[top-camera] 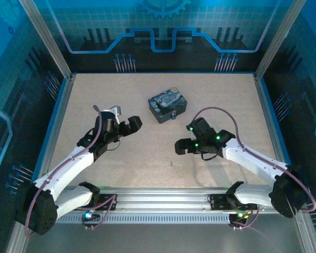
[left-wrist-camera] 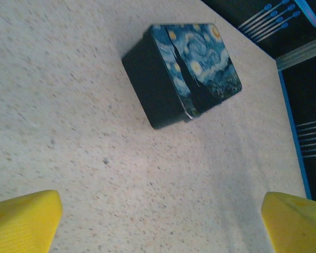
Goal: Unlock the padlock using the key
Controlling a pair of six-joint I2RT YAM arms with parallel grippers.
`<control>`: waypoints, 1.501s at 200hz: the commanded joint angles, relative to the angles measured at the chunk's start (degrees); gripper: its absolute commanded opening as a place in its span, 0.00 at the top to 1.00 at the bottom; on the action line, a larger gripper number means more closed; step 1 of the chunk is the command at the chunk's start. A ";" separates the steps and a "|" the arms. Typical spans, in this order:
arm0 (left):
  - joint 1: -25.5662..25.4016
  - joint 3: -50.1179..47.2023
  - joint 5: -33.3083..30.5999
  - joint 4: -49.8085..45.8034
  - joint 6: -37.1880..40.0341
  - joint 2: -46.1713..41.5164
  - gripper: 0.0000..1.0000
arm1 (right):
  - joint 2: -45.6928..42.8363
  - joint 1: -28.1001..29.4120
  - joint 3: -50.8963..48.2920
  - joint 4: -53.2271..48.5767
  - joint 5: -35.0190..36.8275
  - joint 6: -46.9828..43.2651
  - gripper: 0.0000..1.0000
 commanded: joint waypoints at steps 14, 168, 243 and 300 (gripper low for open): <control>-3.93 -1.99 0.91 6.44 -5.67 1.81 0.01 | 5.77 3.53 3.02 -2.20 -4.71 2.77 0.16; -6.60 -3.68 -2.03 7.15 -6.55 2.10 0.01 | 26.81 11.68 12.13 -6.74 -3.17 -0.69 0.54; -6.61 -3.66 -2.55 6.30 -6.59 1.96 0.01 | 28.39 12.04 12.27 -6.93 -2.04 -1.08 0.65; -6.61 -3.53 -2.51 6.14 -6.55 2.07 0.01 | 29.12 12.04 12.33 -6.48 -0.08 -1.03 0.70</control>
